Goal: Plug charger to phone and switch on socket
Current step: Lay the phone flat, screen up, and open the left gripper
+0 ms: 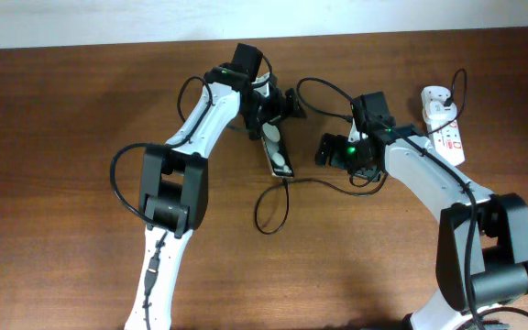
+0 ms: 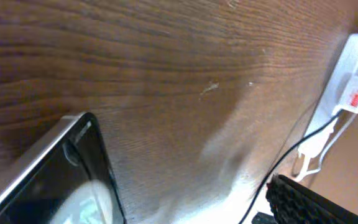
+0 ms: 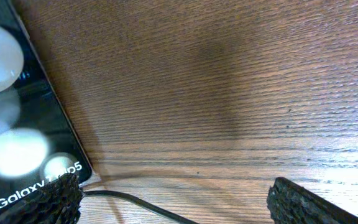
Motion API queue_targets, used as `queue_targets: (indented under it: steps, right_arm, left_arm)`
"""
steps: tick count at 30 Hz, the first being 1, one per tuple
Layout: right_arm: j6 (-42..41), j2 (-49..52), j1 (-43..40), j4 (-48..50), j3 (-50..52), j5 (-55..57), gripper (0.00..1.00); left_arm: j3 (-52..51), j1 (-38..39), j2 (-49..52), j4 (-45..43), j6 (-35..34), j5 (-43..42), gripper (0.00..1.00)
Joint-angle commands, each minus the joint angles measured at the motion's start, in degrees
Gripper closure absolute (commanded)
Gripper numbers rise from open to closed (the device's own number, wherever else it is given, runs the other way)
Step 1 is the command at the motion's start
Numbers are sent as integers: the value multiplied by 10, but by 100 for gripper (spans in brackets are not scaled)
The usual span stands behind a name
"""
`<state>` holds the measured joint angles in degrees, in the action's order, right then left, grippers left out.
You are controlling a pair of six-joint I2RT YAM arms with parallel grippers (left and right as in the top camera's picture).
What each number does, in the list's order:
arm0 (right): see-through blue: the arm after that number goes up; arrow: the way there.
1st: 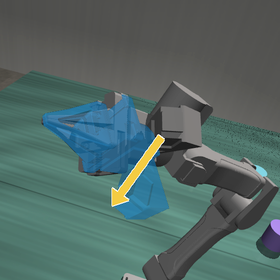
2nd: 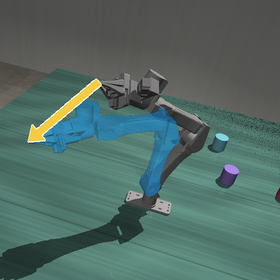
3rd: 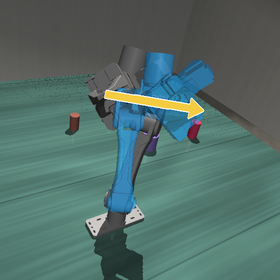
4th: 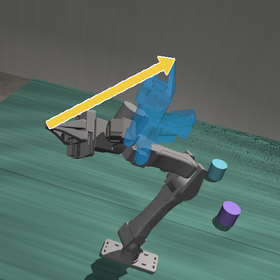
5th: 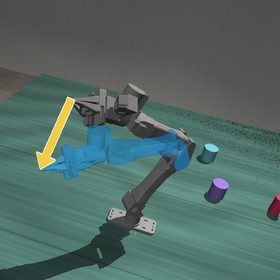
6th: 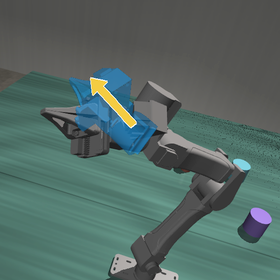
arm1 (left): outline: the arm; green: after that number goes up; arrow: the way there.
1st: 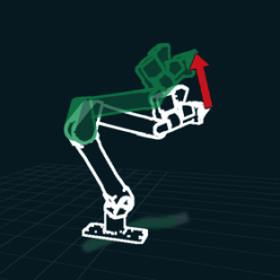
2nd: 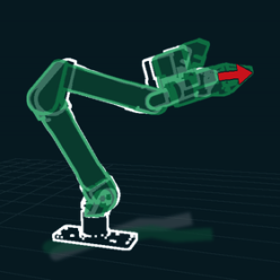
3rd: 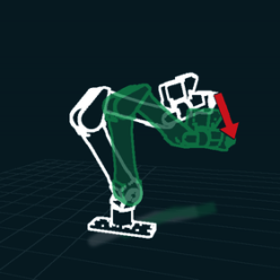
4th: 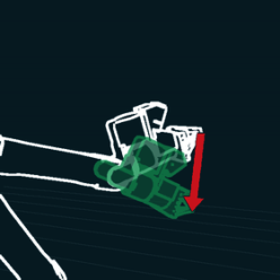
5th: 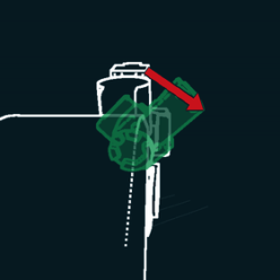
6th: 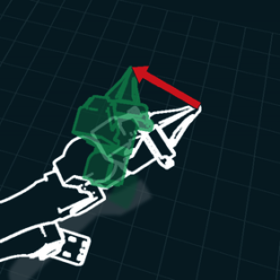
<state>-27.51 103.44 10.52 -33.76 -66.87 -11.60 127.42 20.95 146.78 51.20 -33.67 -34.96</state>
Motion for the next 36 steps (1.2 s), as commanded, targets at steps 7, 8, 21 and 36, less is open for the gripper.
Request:
queue_targets:
  steps: [7, 8, 21, 36]
  right_arm:
    - [-4, -15, -1, 2, 2, -9, 1]
    - [-4, -15, -1, 2, 2, -9, 1]
    - [-4, -15, -1, 4, 2, -15, 1]
    - [-4, -15, -1, 1, 2, -17, 1]
  left_arm:
    - [-7, -3, 24, 49, -41, 104, 1]
    - [-7, -2, 24, 54, -41, 108, 1]
    - [26, 3, 24, 150, -62, 199, 1]
    - [54, 46, 24, 87, -62, 144, 1]
